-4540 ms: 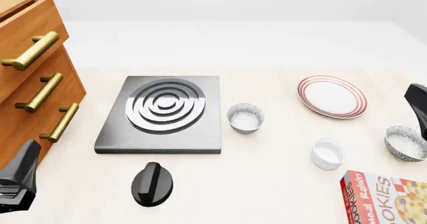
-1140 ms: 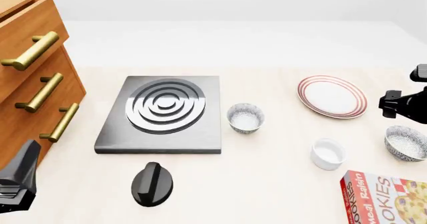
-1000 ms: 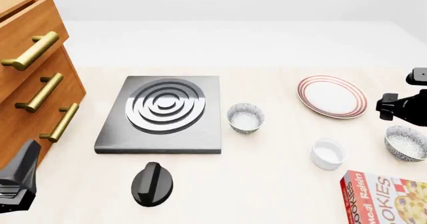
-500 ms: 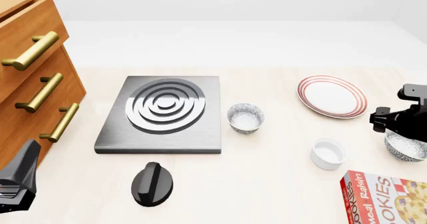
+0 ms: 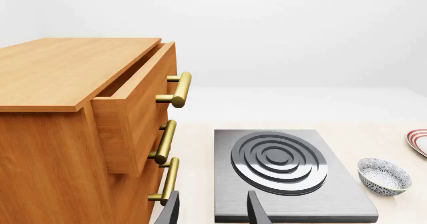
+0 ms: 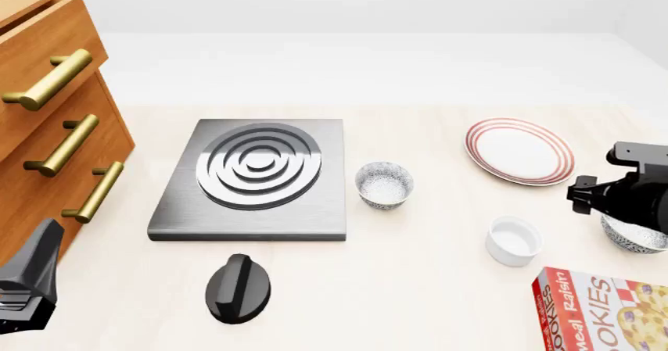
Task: Pick the akita bowl next to the plate and place it on the plate.
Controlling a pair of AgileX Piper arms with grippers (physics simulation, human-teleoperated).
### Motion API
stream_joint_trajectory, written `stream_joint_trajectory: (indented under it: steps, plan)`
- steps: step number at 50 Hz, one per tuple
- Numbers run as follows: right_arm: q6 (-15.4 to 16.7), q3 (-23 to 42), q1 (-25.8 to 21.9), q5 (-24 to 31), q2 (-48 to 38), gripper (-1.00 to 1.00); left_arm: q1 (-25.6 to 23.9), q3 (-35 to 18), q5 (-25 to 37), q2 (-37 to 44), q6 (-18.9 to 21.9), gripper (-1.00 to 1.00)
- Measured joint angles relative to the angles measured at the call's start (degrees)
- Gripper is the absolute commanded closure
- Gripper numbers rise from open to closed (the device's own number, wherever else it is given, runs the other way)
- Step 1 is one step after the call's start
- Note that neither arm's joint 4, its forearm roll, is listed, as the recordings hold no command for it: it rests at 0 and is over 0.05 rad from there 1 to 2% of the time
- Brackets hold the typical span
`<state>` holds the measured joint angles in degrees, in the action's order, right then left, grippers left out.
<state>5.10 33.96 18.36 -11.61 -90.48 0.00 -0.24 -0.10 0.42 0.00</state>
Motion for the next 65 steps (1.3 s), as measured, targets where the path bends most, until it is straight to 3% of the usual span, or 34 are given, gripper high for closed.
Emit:
stream_joint_trajectory:
  steps: [65]
  plan:
    - [0.67, -2.41, 1.66, -8.01, -9.0, -1.0, 0.0, 0.0, 0.0, 0.0, 0.0, -1.0]
